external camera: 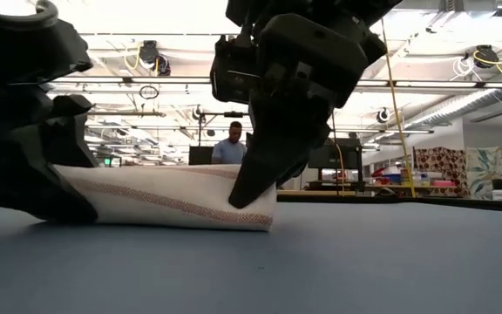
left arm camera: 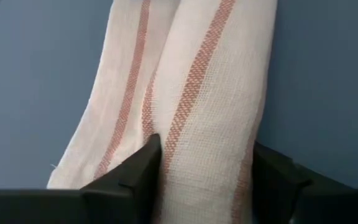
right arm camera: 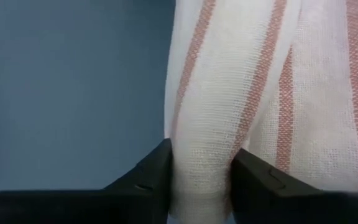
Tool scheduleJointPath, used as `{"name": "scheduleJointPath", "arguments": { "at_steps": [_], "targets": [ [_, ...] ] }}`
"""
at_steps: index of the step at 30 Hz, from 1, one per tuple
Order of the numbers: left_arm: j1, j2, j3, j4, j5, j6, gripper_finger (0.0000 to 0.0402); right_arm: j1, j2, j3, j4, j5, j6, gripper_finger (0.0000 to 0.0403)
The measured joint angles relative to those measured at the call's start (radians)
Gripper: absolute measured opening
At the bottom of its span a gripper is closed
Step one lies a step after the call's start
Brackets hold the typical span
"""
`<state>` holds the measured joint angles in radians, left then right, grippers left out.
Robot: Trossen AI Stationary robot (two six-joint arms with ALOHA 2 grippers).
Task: Roll towel
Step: Roll the white towel
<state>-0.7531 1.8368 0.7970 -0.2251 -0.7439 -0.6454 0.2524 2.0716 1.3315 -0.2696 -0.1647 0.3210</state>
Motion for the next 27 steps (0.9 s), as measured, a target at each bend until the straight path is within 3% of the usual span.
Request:
{"name": "scheduleJointPath", "arguments": {
  "at_steps": [6,13,22,27],
  "targets": [
    [0.002,-0.022,-0.001,-0.028,0.034,-0.092,0.0151,0.037,-0.053,-0.005,-0.075,0.152,-0.098,0.0194],
    [0.002,-0.036,-0.001,-0.058,0.043,-0.143,0.0139,0.148,-0.108,-0.004,-0.036,0.428,-0.138,0.0255],
    [0.002,-0.035,-0.002,-0.061,0.052,-0.143,0.0137,0.292,-0.047,-0.002,0.078,0.791,-0.161,0.0261],
    [0.002,-0.035,-0.002,-0.060,0.053,-0.143,0.0137,0.292,-0.004,-0.001,0.142,0.850,-0.160,0.0254]
  ]
}}
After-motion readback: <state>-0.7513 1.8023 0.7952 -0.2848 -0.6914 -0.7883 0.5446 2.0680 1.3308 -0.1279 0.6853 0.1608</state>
